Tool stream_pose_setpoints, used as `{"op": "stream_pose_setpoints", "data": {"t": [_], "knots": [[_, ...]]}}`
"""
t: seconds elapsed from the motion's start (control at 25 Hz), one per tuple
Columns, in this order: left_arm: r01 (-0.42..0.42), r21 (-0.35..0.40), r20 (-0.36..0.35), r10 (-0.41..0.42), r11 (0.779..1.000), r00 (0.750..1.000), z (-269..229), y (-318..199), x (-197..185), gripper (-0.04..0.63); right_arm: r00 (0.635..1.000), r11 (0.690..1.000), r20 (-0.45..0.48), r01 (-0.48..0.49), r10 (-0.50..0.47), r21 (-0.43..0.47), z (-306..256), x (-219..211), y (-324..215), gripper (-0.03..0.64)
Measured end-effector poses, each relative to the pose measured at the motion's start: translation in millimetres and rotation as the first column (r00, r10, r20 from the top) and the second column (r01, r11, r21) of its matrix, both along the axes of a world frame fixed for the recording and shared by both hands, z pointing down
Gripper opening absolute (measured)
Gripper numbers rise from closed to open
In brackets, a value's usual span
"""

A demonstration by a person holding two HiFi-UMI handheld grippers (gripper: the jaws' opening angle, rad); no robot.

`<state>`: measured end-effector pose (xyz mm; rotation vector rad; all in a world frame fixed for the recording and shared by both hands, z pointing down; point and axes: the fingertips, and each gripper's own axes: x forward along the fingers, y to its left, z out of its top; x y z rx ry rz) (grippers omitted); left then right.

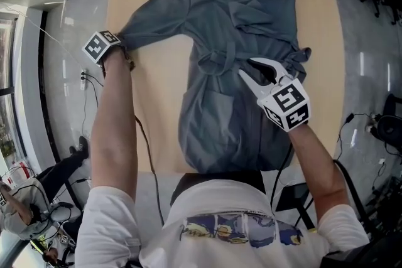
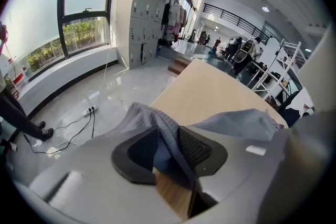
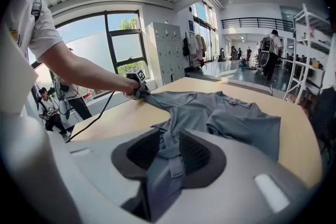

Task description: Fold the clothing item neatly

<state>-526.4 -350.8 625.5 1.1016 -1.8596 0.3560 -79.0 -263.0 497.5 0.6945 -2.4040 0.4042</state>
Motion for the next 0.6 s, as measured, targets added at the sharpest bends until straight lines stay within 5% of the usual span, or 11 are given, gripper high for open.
{"op": "stream_pose_setpoints", "data": {"t": [0.2,0.6], "knots": [[0.037,0.025,-0.003,-0.037,0.999,0.999,-2.2,6.5,-1.4,0.040,1.000,1.000,-0.003,0.002,-0.002,-0.014,4.9,6.1,0.6,0.104],[0.027,0.229,0.074,-0.045,0.973,0.996,-48.6,-7.5,8.1,0.028,1.000,1.000,0.018,-0.007,0.007,-0.015,4.5,16.0,-4.2,0.104]]}}
